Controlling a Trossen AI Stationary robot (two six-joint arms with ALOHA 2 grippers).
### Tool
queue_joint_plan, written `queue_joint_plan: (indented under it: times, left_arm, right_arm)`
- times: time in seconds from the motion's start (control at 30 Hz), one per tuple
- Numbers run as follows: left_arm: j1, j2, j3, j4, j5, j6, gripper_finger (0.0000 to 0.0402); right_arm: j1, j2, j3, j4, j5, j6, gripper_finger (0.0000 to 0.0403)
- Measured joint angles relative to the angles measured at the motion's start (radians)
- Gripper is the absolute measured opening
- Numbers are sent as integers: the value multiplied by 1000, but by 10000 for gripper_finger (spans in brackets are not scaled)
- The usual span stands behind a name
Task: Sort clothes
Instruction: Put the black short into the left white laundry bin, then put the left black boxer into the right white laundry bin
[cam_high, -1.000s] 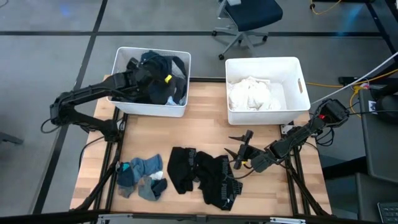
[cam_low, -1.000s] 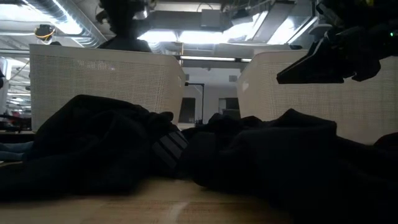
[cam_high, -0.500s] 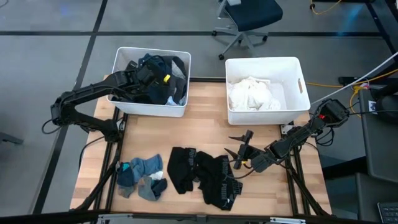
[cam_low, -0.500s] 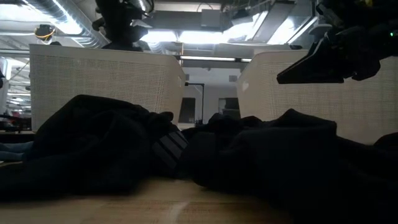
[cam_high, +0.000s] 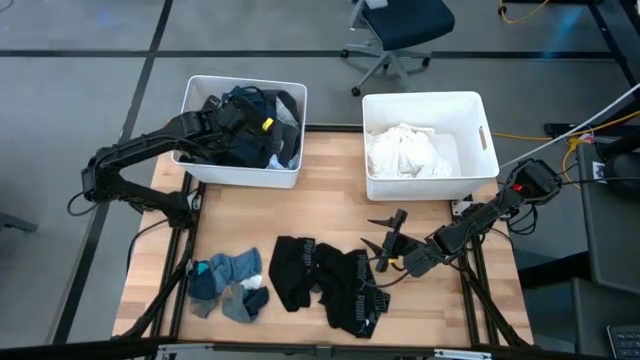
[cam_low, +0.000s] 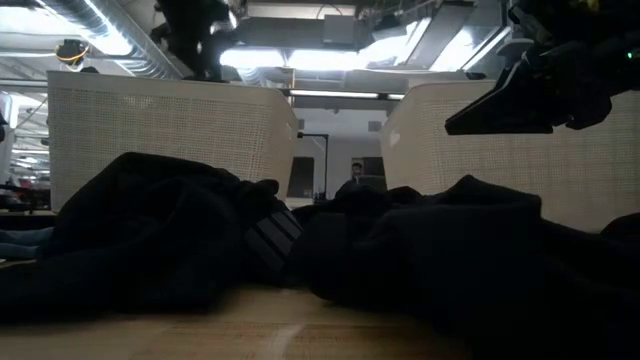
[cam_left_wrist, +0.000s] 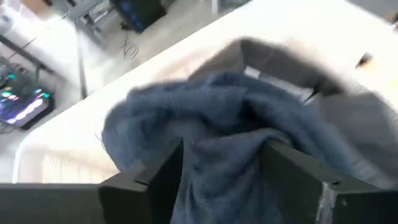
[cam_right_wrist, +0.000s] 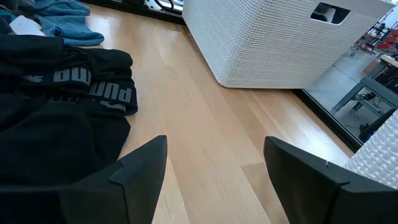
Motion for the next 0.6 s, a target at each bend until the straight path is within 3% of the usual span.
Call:
queue_joint_plan:
  times: [0.2,0.43,0.6]
  left_arm:
    - [-86,-47,82,109,47,58,217]
    - [-273,-58,81,279,308,181,215]
    - [-447,-16,56,343,413,191,213]
  right_arm:
    - [0,0,0,-3,0,0,270]
    - [0,0,0,-5,0,0,270]
    - [0,0,0,-6,-7,0,270]
